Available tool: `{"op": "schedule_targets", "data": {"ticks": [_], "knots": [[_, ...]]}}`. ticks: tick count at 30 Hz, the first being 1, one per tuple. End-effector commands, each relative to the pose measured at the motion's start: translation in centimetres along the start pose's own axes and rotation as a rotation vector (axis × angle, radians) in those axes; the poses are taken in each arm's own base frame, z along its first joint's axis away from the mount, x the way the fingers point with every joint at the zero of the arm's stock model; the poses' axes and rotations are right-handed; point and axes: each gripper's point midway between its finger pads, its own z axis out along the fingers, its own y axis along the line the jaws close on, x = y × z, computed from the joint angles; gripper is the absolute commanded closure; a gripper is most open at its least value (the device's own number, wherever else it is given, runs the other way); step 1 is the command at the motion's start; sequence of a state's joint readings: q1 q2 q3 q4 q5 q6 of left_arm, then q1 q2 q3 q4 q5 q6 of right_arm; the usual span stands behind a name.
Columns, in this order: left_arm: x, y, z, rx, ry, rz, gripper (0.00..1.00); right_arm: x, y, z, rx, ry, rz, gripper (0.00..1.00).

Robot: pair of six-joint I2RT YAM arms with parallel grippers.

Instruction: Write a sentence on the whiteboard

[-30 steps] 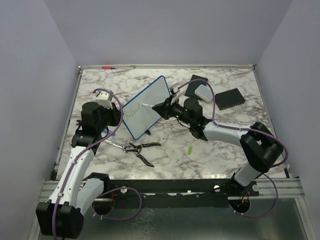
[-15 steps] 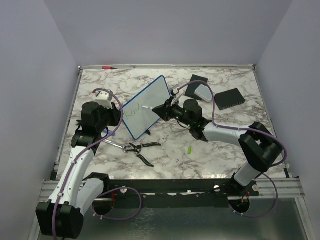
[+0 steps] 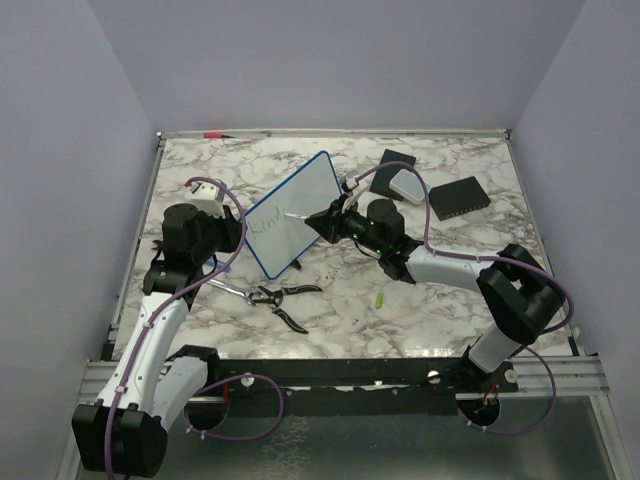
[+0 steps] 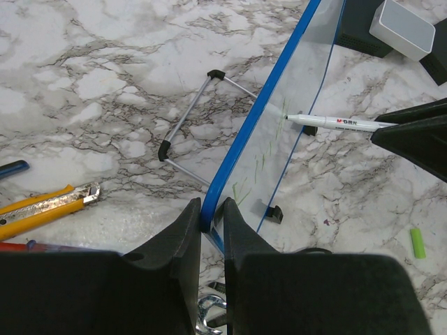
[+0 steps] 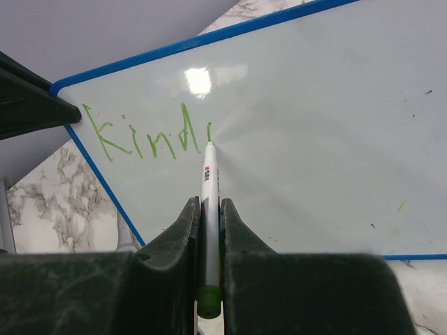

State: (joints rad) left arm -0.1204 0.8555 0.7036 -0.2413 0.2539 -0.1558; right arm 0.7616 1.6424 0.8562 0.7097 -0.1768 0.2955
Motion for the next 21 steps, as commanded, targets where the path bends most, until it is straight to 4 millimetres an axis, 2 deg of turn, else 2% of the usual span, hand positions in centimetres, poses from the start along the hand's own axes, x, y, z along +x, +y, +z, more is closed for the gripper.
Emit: {"op": "schedule_targets", "data": {"ticks": [1,9,21], "knots": [[0.6,0.0,-0.1,0.001,0.009,0.016,0.97,-1.4,0.0,0.2,0.002,-0.045,-0.007,0.99],[0.5,0.0,-0.1,0.002,0.008,0.016,0.97,-3.3,0.1,0.2,0.017,-0.089,-0.025,0.99],[0.6,0.0,0.0,0.003,0.009,0.016,0.97,-4.4,0.1,0.1,0.024,-0.125,-0.03,0.99]]}}
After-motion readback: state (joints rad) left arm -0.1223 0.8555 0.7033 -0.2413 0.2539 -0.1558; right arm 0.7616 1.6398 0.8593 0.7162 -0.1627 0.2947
